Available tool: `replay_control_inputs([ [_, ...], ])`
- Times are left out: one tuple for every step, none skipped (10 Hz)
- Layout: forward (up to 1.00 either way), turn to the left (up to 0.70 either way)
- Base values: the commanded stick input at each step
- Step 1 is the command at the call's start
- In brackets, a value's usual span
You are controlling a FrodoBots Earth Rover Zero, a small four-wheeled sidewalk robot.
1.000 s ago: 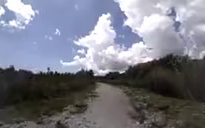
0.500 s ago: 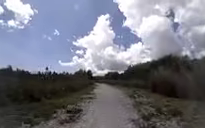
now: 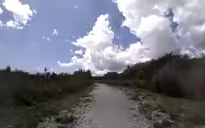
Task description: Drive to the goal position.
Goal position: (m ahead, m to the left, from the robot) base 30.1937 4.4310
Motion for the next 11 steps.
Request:
replay_control_inputs([
  [0.7,0.0],
  [0.7,0.0],
  [0.7,0.0],
  [0.7,0.0],
  [0.7,0.0],
  [0.7,0.0],
  [0.7,0.0],
  [0.7,0.0],
  [0.7,0.0],
  [0.7,0.0],
  [0.7,0.0],
])
